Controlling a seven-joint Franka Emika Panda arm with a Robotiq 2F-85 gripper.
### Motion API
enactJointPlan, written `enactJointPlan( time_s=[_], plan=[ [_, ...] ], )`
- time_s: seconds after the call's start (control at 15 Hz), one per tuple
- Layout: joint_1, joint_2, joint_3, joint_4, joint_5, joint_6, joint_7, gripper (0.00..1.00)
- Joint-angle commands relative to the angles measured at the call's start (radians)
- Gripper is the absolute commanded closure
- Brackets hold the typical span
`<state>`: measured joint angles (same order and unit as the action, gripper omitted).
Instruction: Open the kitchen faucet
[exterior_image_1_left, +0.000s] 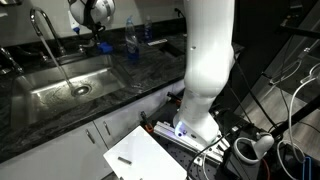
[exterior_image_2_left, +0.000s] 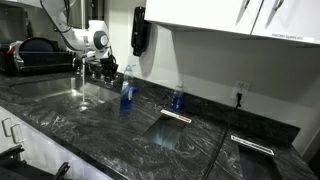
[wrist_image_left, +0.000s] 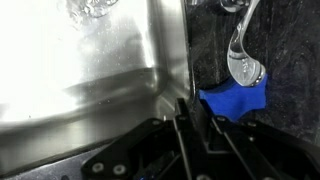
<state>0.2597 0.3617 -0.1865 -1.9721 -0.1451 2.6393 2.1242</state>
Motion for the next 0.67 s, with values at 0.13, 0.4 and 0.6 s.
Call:
enactJointPlan(
  time_s=[0.13, 0.4, 0.6],
  plan=[
    [-0.117, -0.058, 0.109, -0.041, 0.101, -0.025, -0.236, 0.95],
    [-0.158, -0.070, 0.134, -0.033, 0.148, -0.049, -0.424, 0.41],
    [-0.177, -0.084, 0.144, -0.028, 0.172, -0.072, -0.564, 0.21]
  ],
)
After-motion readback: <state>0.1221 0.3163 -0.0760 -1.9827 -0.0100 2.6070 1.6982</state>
